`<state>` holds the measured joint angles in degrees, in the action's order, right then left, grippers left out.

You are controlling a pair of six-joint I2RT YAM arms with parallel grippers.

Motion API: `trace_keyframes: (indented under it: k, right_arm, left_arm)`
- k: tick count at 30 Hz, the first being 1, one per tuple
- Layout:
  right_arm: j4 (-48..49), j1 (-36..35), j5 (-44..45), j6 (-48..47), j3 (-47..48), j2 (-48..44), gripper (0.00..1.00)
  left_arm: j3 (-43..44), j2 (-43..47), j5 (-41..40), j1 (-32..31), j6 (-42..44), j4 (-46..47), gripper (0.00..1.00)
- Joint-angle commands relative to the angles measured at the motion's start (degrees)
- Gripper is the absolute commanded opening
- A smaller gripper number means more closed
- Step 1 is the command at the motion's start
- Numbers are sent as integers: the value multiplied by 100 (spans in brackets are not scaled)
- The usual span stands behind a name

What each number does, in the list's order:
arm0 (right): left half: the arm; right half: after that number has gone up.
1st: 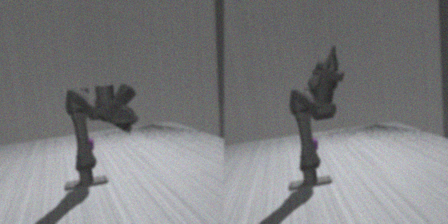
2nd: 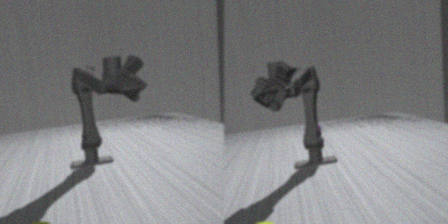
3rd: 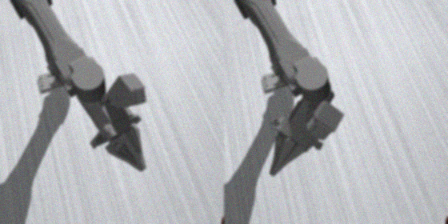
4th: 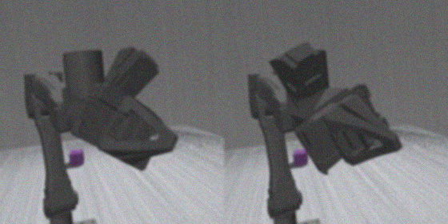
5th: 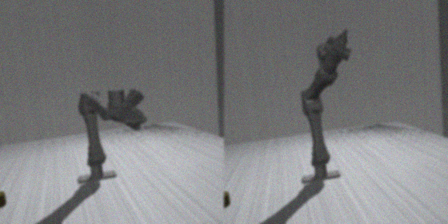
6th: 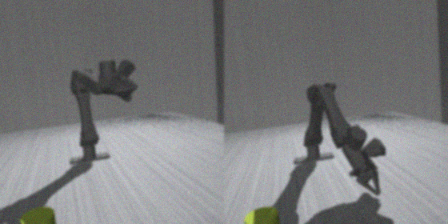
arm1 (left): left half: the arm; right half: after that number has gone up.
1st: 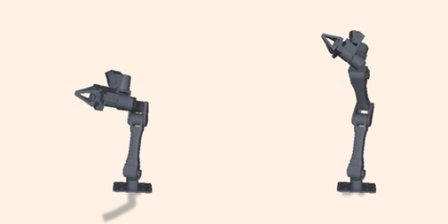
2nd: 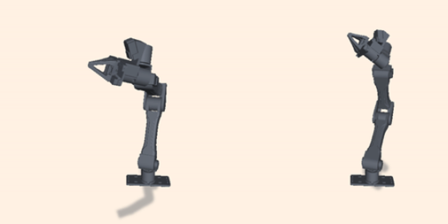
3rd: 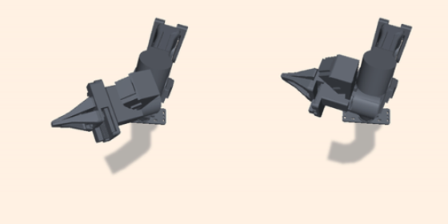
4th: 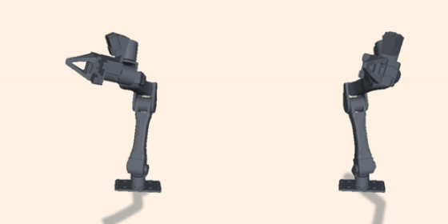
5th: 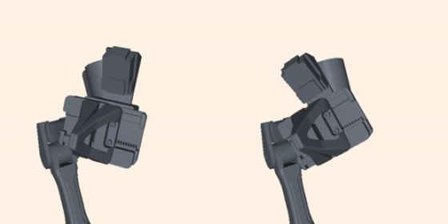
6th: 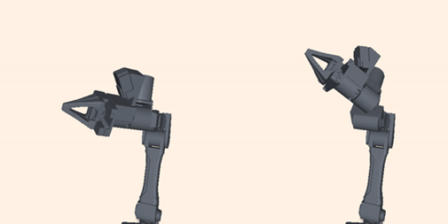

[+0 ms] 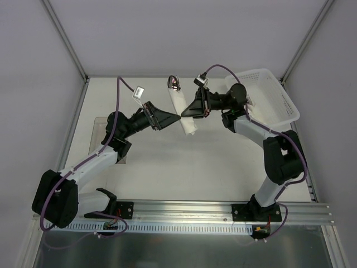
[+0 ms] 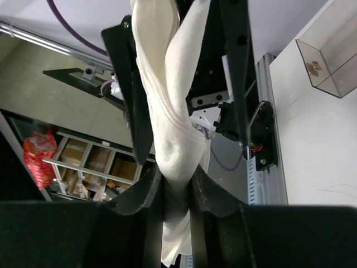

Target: Place the utensils on the paper napkin and roll it up

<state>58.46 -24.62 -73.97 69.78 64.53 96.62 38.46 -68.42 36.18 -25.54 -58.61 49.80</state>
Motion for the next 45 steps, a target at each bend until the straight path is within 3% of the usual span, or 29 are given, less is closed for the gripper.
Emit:
trace_keyframes:
  k: [1, 5, 16, 20, 25, 39, 44, 45]
  right_arm:
    - [2046, -8, 129, 1511, 103, 287, 0]
    - [2065, -16, 164, 1521, 77, 305, 0]
    - [2012, -113, 155, 1442, -55, 270, 0]
    - [1836, -131, 147, 1267, -99, 208, 0]
    - [1591, -174, 129, 1012, -204, 112, 0]
    - [879, -175, 155, 336, -169, -29, 0]
    - [-473, -166, 217, -814, -222, -310, 0]
    - [-1206, -174, 252, -1104, -213, -380, 0]
  left_arm:
    - [-119, -57, 240, -144, -238, 978, 76]
    - [-295, -57, 152, -153, -467, 1410, 75]
    - [-49, 48, -6, -294, -169, 768, 70]
    - [56, 101, -15, -320, -160, 698, 60]
    - [65, 224, -41, -338, -159, 575, 56]
    - [74, 663, 3, -346, 60, -76, 16]
    - [100, 716, -32, -355, 113, -181, 0]
    - [118, 725, -50, -346, 122, -233, 0]
